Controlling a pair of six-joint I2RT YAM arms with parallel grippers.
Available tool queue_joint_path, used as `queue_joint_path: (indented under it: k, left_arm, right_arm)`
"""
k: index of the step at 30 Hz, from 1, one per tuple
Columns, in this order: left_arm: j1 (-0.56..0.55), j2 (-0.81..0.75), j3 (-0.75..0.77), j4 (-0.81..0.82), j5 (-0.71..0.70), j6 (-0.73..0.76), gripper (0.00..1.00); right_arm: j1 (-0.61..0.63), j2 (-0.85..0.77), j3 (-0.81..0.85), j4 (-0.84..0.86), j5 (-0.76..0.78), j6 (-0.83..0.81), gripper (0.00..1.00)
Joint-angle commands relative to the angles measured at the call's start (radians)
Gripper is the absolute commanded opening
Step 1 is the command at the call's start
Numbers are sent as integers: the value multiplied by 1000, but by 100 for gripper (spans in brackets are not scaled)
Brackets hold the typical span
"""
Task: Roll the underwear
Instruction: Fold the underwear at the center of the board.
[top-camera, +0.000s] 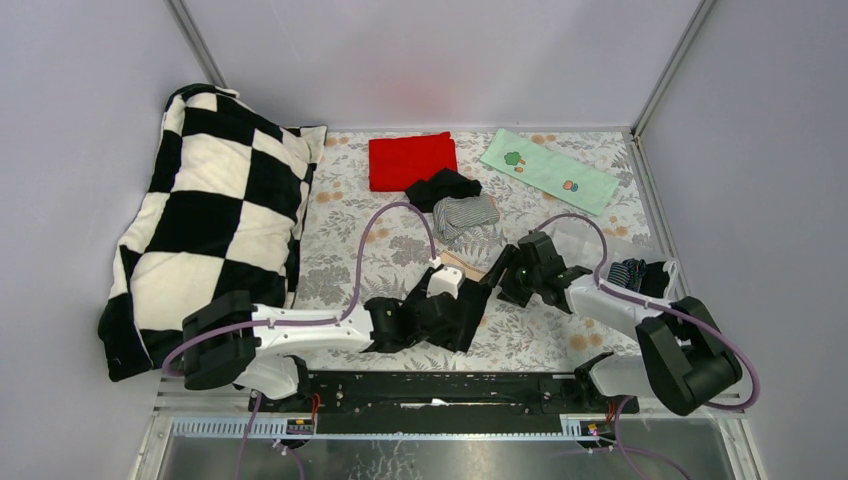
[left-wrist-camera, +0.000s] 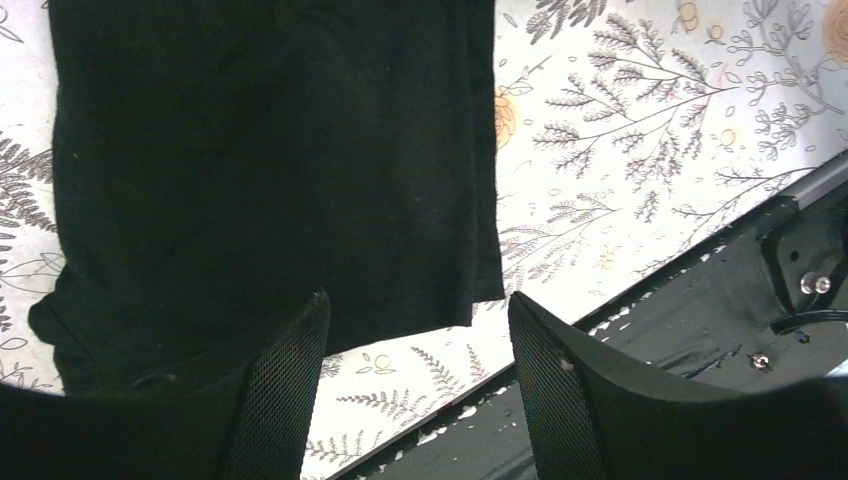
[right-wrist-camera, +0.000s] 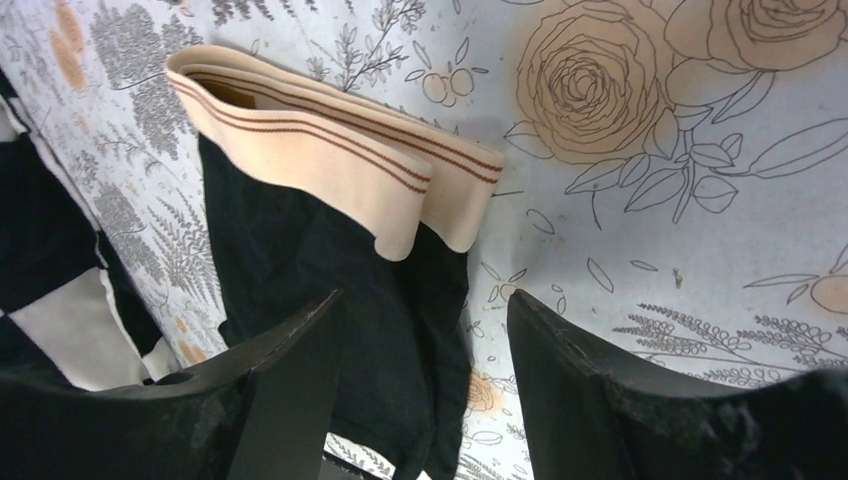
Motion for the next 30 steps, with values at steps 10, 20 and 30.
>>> queue_joint_path:
  k: [10,20,30]
  left_arm:
    - [-45,27,44,24,-63,-18,71]
    - [-72,75,90,8,-79,-9,71]
    - [-116,193,200,-91,-119,-21,73]
  right_arm:
    - [3,135,88,12,27,7,51]
    - [3,151,75,20,32,-8,21]
    - [2,145,63,25,29,-16,12]
